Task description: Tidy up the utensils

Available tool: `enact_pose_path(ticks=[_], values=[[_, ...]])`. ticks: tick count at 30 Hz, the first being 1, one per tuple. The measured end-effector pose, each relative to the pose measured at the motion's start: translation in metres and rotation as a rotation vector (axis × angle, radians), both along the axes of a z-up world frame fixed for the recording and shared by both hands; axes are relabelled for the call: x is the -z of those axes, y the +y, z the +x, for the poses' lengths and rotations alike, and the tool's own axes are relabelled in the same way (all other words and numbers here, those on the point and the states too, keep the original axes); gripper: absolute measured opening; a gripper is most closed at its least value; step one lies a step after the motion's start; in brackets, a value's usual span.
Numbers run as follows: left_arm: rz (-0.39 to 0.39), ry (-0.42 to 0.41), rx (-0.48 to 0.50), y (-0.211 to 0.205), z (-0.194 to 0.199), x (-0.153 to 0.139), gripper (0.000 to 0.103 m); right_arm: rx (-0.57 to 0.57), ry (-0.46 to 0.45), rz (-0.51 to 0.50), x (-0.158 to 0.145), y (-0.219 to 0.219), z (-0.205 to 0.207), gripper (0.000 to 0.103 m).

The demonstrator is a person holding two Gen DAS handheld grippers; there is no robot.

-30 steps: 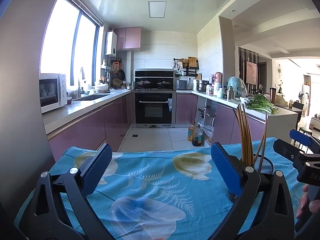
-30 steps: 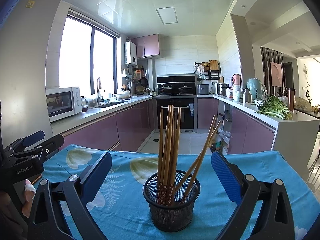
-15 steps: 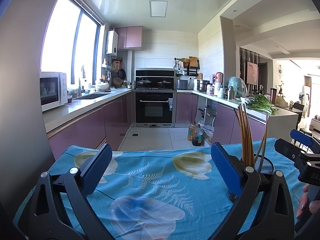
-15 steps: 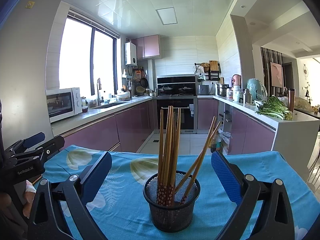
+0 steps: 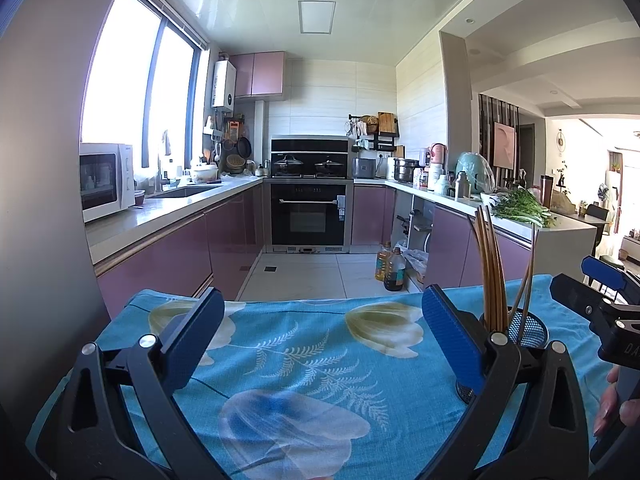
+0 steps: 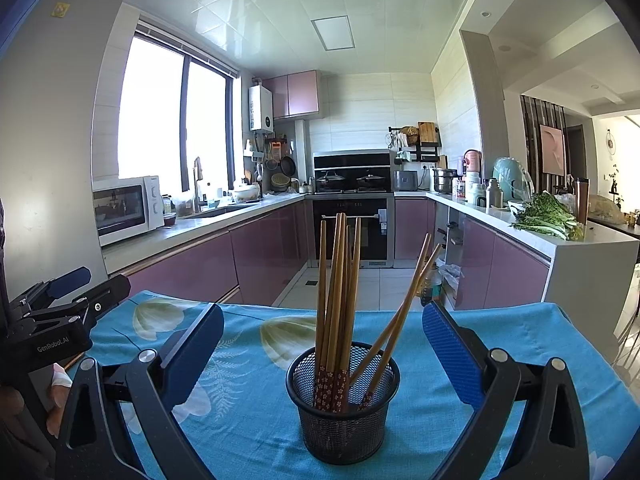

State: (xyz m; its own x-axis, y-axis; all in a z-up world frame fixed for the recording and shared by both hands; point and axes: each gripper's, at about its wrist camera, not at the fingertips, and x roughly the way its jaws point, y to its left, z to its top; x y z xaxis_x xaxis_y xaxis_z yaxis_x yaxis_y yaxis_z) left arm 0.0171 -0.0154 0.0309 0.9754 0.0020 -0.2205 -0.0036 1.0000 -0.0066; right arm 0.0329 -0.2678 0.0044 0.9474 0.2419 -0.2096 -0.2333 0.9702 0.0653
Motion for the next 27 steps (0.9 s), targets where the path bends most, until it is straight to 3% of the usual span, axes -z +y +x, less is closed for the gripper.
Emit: enact_pose_path(ticks=[27], values=[[0.0,0.007,0.0,-0.0005,-0.0014,0.0038,0.097,0.0,0.0,0.0,-0.0006,-0.0007,-0.0007,0.096]])
